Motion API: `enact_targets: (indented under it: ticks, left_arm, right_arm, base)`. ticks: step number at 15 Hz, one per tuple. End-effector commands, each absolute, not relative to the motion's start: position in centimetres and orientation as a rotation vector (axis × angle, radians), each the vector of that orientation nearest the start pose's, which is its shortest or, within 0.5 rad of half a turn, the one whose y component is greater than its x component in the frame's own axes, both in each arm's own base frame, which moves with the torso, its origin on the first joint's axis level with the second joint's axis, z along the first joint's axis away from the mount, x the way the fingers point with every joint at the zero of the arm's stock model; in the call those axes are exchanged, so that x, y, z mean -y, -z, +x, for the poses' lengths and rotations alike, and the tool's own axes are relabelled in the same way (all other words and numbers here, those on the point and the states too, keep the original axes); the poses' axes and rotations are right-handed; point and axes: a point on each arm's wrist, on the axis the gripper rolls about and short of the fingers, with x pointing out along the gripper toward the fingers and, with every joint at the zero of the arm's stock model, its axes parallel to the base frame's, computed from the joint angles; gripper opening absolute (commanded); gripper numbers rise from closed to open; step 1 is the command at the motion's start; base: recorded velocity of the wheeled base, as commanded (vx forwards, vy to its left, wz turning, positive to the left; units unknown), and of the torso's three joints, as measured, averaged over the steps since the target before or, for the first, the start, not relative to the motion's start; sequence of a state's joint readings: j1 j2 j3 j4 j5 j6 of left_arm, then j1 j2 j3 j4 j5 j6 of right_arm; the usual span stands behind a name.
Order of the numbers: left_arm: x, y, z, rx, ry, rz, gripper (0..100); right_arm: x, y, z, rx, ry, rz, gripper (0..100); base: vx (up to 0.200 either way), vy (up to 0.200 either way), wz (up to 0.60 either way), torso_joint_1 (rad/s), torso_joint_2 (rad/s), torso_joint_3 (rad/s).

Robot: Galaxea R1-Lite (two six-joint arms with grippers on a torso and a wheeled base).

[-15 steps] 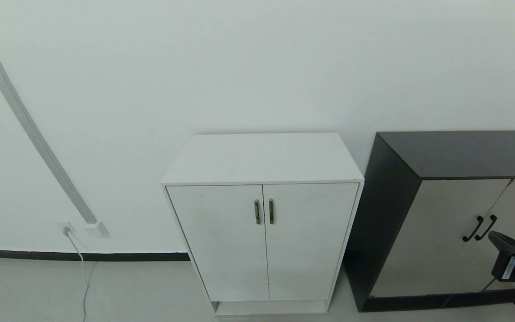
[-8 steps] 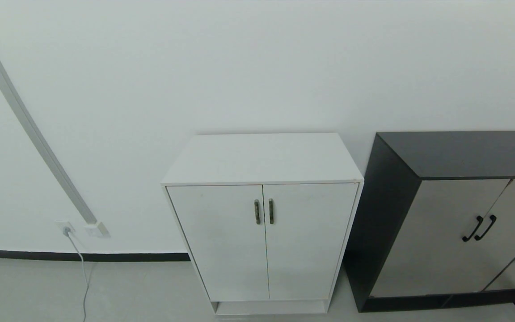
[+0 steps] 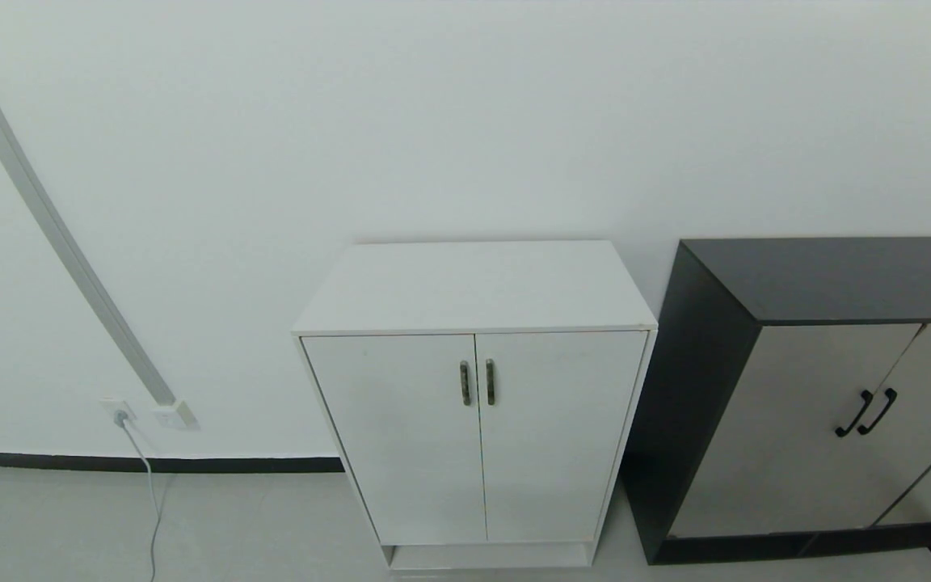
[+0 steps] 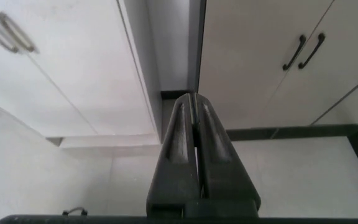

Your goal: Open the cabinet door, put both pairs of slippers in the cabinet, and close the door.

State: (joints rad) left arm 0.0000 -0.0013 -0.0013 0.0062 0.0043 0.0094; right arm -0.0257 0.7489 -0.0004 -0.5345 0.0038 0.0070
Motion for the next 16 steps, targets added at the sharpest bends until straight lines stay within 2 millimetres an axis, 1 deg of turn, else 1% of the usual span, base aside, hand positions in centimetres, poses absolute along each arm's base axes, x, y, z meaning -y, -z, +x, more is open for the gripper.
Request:
enact_targets:
  ticks: [1, 3, 8, 10, 16]
  left_arm:
    - [0.0, -7.5, -2.3, -0.005, -0.005, 0.009, 0]
    - [0.0, -7.5, -2.3, -0.005, -0.005, 0.009, 0]
    - [0.0, -7.5, -2.3, -0.005, -0.005, 0.009, 0]
    - [0.0, -7.5, -2.3, -0.005, -0.005, 0.009, 0]
    - [0.0, -7.5, -2.3, -0.005, -0.005, 0.009, 0]
  right_arm:
    - [0.0, -11.6, 4.2, -0.175, -0.004, 0.013, 0]
    - [0.0, -10.9, 3.0, -0.186, -0.019, 0.014, 0]
    - [-0.1, -9.2, 0.8, -0.217, -0.052, 0.015, 0]
    - [-0.1, -8.4, -0.2, -0.212, -0.092, 0.011, 0]
    - [-0.1, -8.4, -0.5, -0.193, -0.107, 0.012, 0]
  base:
    - [0.000, 0.000, 0.00, 0.000, 0.00, 0.000]
    - [0.000, 0.000, 0.00, 0.000, 0.00, 0.000]
    - [0.000, 0.000, 0.00, 0.000, 0.00, 0.000]
    - [0.000, 0.000, 0.00, 0.000, 0.00, 0.000]
    - [0.000, 0.000, 0.00, 0.000, 0.00, 0.000]
